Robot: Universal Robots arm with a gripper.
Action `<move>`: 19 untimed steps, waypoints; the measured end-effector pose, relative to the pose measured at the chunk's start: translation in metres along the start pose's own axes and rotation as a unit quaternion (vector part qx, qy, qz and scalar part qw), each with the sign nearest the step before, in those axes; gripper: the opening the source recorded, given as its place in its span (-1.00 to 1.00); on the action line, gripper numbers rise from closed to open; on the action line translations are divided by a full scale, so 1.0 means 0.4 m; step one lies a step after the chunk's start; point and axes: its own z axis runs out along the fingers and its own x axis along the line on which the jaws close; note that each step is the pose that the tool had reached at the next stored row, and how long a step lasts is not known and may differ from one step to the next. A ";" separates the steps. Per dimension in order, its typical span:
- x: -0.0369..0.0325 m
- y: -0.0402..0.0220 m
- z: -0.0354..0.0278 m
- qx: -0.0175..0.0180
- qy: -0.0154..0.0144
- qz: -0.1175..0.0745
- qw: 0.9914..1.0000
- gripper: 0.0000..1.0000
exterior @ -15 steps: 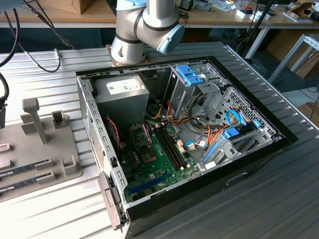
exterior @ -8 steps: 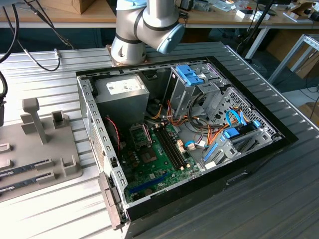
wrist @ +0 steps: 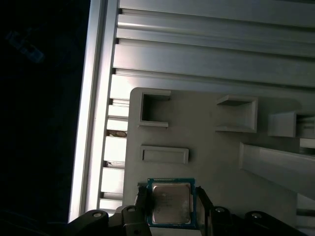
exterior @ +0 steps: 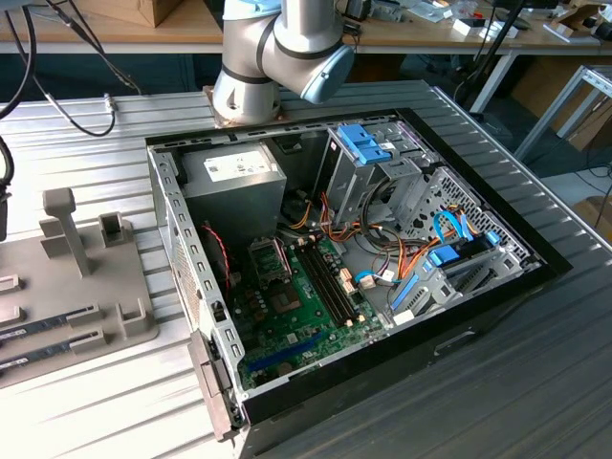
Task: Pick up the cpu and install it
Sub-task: 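Pick up the cpu and move it towards the insertion slot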
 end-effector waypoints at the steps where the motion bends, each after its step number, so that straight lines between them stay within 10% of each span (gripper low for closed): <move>1: 0.000 0.000 0.000 0.000 0.000 0.000 1.000 -0.05; 19: 0.000 0.000 -0.015 -0.002 0.000 0.000 1.000 -0.05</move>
